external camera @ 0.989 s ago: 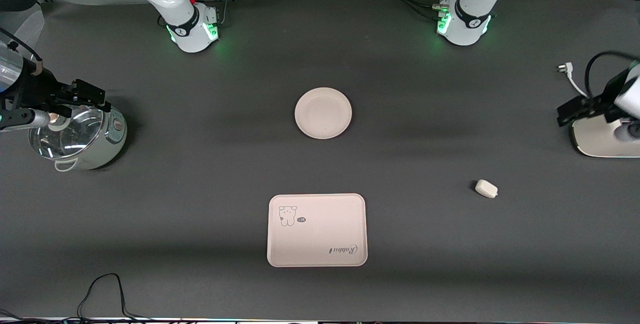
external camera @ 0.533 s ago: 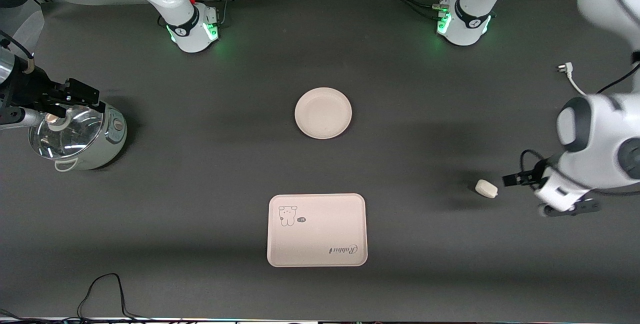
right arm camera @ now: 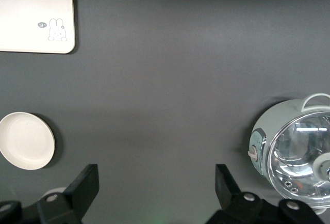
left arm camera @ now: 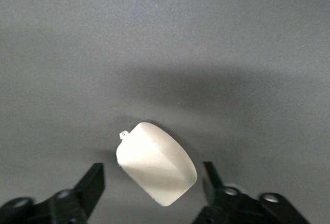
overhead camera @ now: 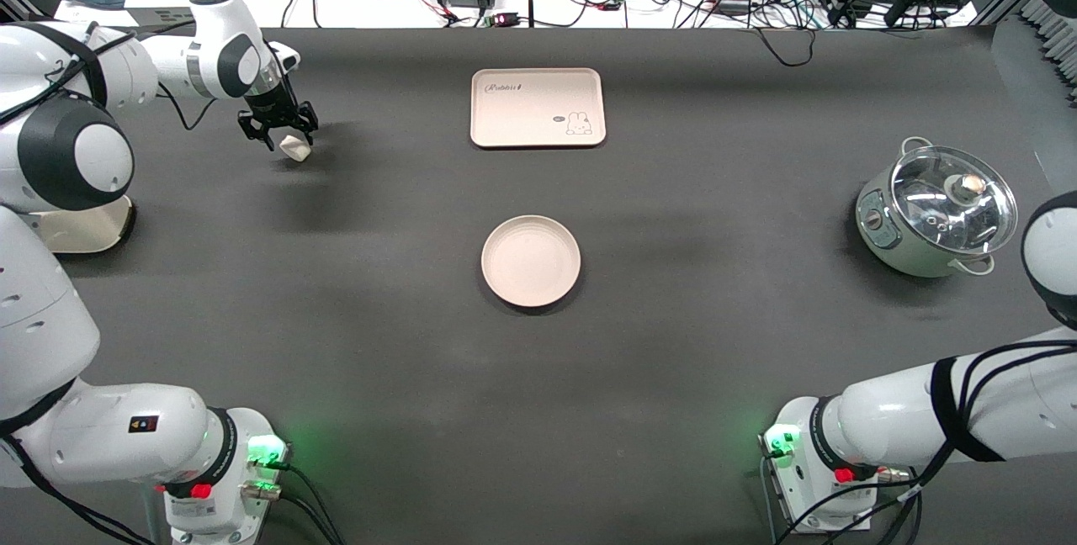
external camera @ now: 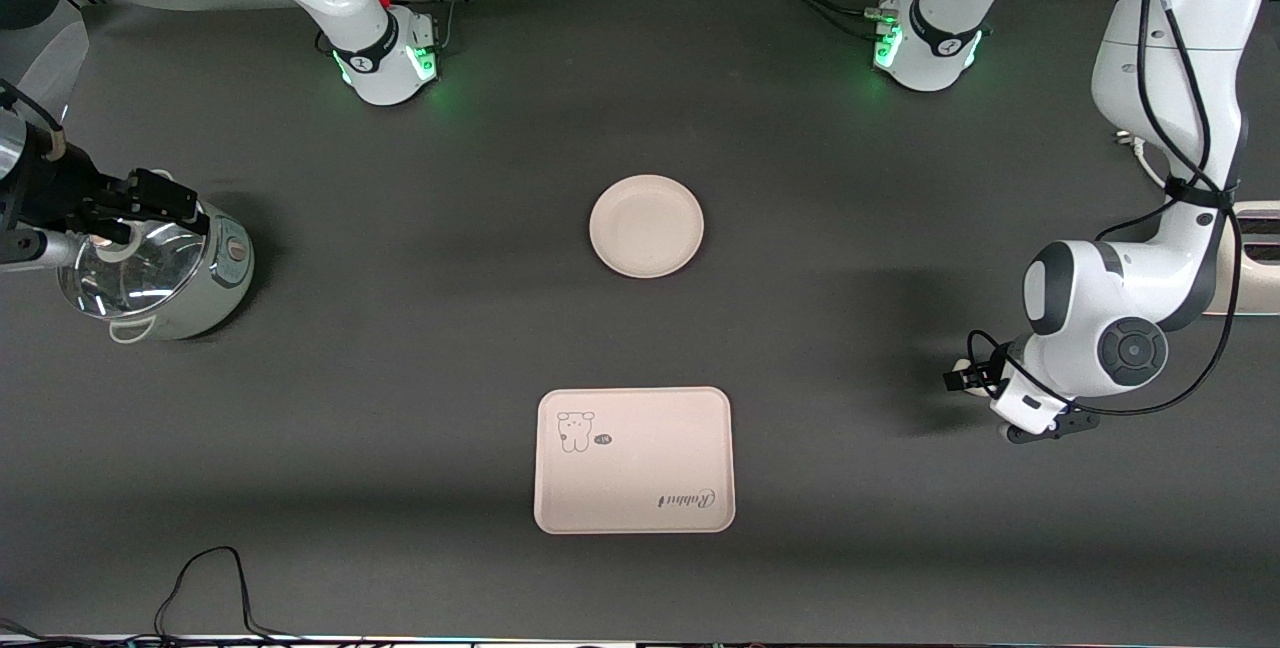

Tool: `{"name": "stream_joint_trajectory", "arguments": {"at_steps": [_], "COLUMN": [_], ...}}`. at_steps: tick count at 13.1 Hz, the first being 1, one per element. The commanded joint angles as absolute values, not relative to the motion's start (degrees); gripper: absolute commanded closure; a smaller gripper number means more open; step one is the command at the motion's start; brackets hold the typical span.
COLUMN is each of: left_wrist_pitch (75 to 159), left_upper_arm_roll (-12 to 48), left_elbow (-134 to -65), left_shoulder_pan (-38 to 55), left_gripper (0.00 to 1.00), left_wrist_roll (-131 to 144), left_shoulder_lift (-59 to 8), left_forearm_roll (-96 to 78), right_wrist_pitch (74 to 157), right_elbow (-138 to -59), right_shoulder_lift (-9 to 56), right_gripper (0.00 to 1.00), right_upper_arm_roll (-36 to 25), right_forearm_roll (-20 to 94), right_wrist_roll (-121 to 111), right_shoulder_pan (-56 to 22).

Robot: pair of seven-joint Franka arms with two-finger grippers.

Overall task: Place bun in plate and plate on tray
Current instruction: 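Grasp the white bun with the left gripper and lift it, then carry the bun over the white plate and lower it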

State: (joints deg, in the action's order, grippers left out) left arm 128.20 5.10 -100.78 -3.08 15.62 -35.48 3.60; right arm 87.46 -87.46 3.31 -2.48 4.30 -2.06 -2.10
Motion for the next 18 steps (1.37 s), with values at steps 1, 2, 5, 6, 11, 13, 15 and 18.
{"name": "stream_joint_trajectory", "arguments": {"at_steps": [1, 2, 5, 6, 11, 13, 15, 18], "left_wrist_pitch": [128.8, 128.8, 126.1, 122.2, 111.2, 115.5, 120.3, 127.5], "left_upper_arm_roll": [4.7, 4.7, 5.1, 5.7, 15.4, 19.4, 20.0, 19.9], "left_elbow": [-102.3, -102.2, -102.2, -101.9, -101.5, -101.4, -101.4, -101.4], "left_shoulder_pan": [-2.7, -2.6, -2.5, -1.6, 7.7, 12.7, 20.6, 30.1], "left_gripper": [0.83, 0.98, 1.0, 1.0, 1.0, 1.0, 1.0, 1.0], "left_wrist_roll": [17.0, 17.2, 19.0, 21.5, 47.9, 60.6, 69.9, 77.4], "left_shoulder_lift": [-34.5, -34.4, -31.6, -29.4, -22.1, -23.9, -26.4, -30.4], "left_forearm_roll": [4.3, 4.3, 4.2, 4.1, 0.9, 0.5, -0.7, -1.0], "right_wrist_pitch": [85.6, 85.6, 85.5, 85.6, 85.6, 85.6, 85.6, 85.8], "right_elbow": [-84.3, -83.2, -83.1, -83.1, -84.0, -84.3, -83.9, -84.2], "right_shoulder_lift": [4.5, 4.4, 4.0, 4.0, 4.0, 4.0, 4.5, 4.7], "right_gripper": [0.0, 0.0, 0.0, 0.0, 0.02, 0.99, 1.0, 1.0], "right_upper_arm_roll": [-2.1, -2.2, -2.9, -2.8, -2.8, -2.9, -2.6, -2.6], "right_forearm_roll": [3.3, 3.0, 3.0, 3.0, 3.1, 3.8, 4.0, 3.9], "right_wrist_roll": [-0.7, -0.7, -0.8, -0.9, -1.5, -1.2, 4.8, 4.7], "right_shoulder_pan": [-1.5, -1.5, -1.5, -1.5, -1.4, -1.2, -1.4, -1.4]}}
